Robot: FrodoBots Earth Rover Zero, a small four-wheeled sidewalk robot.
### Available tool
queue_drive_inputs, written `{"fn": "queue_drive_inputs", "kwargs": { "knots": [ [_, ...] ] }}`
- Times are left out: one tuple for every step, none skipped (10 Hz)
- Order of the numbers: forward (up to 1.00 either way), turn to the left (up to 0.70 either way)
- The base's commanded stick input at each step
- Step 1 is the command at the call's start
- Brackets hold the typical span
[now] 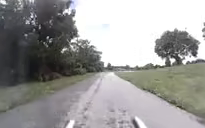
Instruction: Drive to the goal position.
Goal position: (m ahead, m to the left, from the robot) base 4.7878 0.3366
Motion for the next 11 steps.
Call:
{"fn": "queue_drive_inputs", "kwargs": {
  "knots": [
    [0.7,-0.01],
    [0.7,0.0],
    [0.7,0.0],
    [0.7,0.0],
    [0.7,-0.15],
    [0.7,-0.35],
    [0.7,-0.34],
    [0.7,-0.21],
    [0.7,-0.07],
    [0.7,0.0],
    [0.7,0.0]
  ]
}}
